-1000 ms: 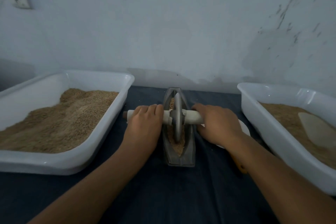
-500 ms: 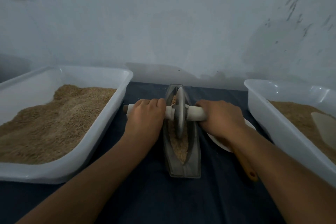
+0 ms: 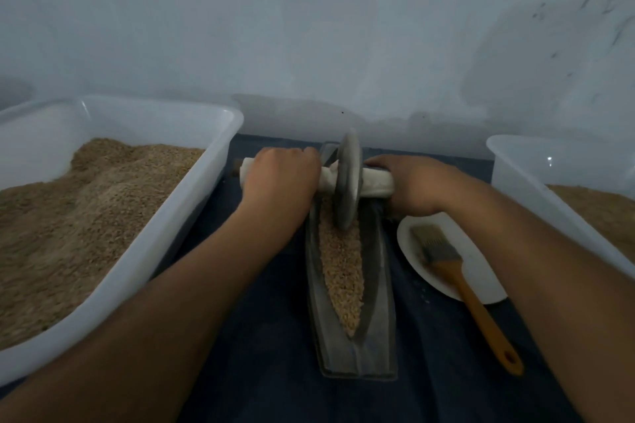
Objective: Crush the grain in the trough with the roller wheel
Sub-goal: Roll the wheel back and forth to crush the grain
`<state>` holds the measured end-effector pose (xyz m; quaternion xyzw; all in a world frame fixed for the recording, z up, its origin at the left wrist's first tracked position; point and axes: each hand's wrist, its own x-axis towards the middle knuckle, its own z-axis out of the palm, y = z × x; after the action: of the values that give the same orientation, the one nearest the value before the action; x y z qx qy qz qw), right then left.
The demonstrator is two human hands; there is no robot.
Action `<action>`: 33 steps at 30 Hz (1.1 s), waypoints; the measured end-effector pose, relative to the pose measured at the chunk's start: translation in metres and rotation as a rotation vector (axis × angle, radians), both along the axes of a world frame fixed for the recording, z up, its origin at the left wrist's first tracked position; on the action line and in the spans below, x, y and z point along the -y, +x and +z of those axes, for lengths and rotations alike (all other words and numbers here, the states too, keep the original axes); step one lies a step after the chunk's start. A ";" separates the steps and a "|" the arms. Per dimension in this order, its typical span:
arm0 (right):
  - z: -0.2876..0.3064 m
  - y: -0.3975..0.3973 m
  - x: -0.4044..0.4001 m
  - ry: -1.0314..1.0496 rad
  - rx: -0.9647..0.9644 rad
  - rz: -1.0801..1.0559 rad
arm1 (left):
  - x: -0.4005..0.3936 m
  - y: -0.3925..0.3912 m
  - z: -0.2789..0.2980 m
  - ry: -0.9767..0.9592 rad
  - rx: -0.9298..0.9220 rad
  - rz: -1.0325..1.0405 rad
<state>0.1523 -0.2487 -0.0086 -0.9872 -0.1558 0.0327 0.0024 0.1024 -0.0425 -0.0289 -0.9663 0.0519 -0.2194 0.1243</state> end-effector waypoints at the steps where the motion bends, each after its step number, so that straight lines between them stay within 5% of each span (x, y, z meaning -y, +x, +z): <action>1: 0.000 -0.001 0.000 0.003 0.021 -0.003 | -0.002 -0.002 -0.002 0.003 0.009 -0.003; 17: -0.024 -0.088 0.005 0.086 0.438 0.041 | -0.006 -0.083 -0.023 -0.062 0.047 -0.071; 27: -0.032 -0.123 0.019 0.203 0.366 0.007 | 0.004 -0.108 -0.018 -0.010 0.088 -0.133; 33: -0.027 -0.092 0.012 0.079 0.401 0.009 | -0.005 -0.083 -0.023 -0.064 0.071 -0.127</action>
<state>0.0603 -0.2605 -0.0359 -0.9723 -0.1589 -0.1708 0.0097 0.0197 -0.0371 -0.0523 -0.9561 0.1018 -0.2625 0.0812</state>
